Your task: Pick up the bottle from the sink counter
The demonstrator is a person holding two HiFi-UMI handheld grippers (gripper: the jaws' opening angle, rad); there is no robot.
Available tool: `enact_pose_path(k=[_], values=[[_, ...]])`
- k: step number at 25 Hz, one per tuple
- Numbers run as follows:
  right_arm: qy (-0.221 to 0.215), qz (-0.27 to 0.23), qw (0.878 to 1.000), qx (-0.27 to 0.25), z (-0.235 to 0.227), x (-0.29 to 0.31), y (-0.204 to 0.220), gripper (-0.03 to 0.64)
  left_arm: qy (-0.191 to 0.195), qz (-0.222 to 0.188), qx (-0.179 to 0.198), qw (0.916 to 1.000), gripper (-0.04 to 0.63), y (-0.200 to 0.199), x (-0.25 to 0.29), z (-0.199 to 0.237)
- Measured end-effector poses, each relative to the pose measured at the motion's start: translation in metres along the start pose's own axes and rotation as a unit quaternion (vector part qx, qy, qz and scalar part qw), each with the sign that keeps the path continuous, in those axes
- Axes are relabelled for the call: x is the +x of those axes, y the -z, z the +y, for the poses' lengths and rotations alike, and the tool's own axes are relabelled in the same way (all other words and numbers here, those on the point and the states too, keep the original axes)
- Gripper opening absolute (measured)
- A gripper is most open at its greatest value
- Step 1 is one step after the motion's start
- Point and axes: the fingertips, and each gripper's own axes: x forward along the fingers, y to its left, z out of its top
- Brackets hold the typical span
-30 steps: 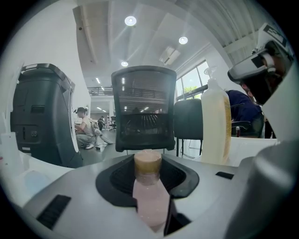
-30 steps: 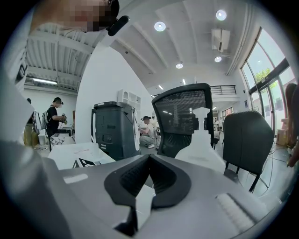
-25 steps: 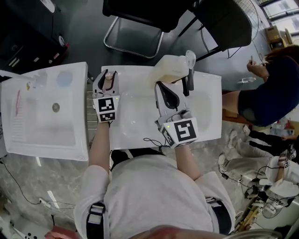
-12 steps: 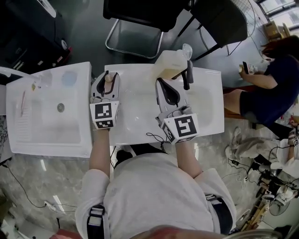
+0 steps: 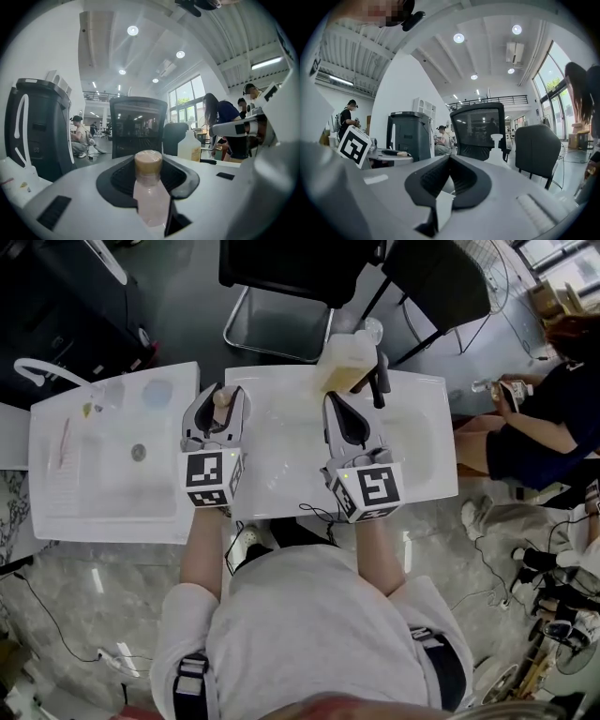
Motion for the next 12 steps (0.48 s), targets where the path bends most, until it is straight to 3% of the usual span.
enact_pose_path(k=[12], values=[[0.034,-0.027,0.999,-0.004,0.022,-0.037,-0.029,0.011,0.021,-0.031,0.007,0.9993,0.135,-0.056,-0.065,-0.003]])
